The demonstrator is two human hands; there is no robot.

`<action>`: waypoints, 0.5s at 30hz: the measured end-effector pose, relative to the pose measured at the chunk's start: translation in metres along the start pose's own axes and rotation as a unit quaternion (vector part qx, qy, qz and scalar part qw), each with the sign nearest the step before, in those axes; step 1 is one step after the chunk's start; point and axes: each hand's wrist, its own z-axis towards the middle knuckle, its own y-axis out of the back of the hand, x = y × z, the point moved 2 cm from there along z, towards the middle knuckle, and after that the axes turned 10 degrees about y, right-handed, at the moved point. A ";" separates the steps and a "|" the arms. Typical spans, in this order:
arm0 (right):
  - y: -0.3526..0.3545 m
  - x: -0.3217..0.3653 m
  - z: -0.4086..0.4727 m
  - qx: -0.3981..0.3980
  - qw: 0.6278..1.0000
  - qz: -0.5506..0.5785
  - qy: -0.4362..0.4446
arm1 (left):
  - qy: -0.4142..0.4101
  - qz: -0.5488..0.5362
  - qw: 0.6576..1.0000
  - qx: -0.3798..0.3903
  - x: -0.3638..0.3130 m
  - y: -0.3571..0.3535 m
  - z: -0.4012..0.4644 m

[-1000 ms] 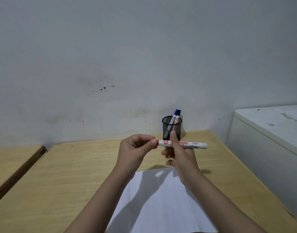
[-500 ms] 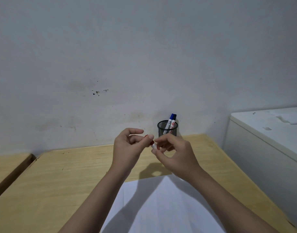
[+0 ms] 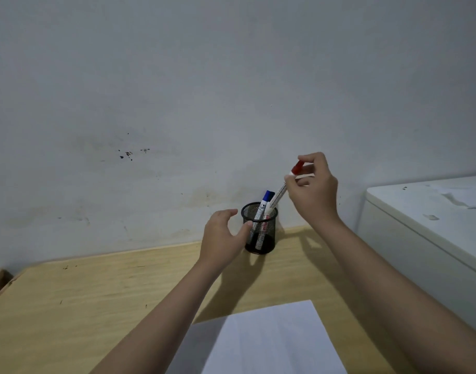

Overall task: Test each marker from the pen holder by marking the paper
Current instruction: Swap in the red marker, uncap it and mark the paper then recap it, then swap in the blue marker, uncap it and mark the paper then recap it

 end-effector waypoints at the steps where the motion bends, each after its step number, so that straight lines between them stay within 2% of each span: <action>1: -0.005 -0.006 0.002 0.005 1.000 -0.006 0.003 | -0.016 0.014 1.000 -0.002 0.000 -0.005 0.005; 5: -0.024 -0.029 0.003 0.058 0.997 -0.057 0.002 | -0.037 0.062 0.997 0.003 0.001 -0.024 0.019; 8: -0.034 -0.046 0.000 0.108 0.989 -0.098 -0.034 | -0.026 0.086 0.996 -0.007 0.004 -0.034 0.027; 12: -0.045 -0.064 -0.006 0.182 0.971 -0.132 -0.086 | -0.018 0.076 0.996 -0.039 0.008 -0.039 0.032; 15: -0.049 -0.072 -0.009 0.197 0.964 -0.153 -0.091 | -0.014 0.060 0.997 -0.045 0.011 -0.040 0.033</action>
